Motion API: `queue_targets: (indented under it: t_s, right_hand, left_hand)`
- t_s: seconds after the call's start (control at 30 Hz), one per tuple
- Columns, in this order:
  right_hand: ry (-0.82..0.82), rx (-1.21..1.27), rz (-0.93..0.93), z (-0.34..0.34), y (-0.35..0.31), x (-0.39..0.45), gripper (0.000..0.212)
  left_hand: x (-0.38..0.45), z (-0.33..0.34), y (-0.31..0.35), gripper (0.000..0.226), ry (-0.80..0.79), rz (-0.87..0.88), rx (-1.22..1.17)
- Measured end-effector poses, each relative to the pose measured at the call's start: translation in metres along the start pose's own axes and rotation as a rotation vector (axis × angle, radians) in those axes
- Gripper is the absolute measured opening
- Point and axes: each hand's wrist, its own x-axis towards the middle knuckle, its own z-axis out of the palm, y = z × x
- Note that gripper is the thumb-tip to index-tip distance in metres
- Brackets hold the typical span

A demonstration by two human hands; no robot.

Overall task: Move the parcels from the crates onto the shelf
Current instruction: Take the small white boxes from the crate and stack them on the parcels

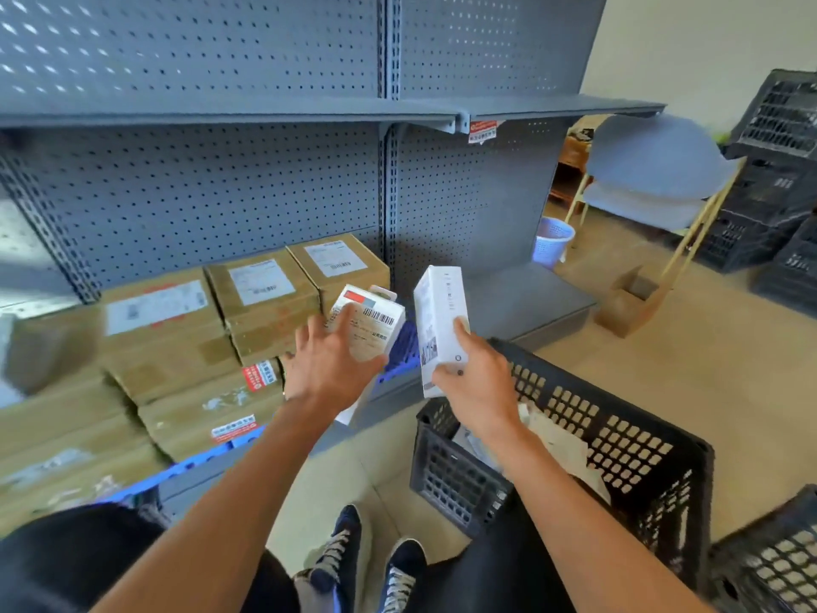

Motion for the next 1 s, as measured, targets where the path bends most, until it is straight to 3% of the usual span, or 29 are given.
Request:
queue_targets:
  t_s: [0.2,0.33,0.5,0.87,1.0]
  right_hand:
    - [-0.065,0.118,-0.049,0.035,-0.059,-0.003,0.074]
    - [-0.093,0.233,-0.055,0.057,-0.102,-0.009,0.095]
    - [-0.158,0.230,-0.136,0.091,-0.140,-0.018,0.072]
    - [-0.383,0.317,-0.225,0.173,-0.225,-0.035,0.075]
    - [-0.402,0.370,-0.198,0.203,-0.242,-0.024,0.096]
  left_hand:
    - [-0.014,-0.046,-0.051,0.090,0.121,-0.077,0.063]
    - [-0.022,-0.075,-0.092,0.093,0.155,-0.124,0.111]
    - [-0.028,-0.106,-0.137,0.096,0.191,-0.206,0.134]
    - [-0.051,-0.147,-0.248,0.099,0.209,-0.419,0.078]
    - [-0.035,-0.157,-0.268,0.093,0.213,-0.447,0.055]
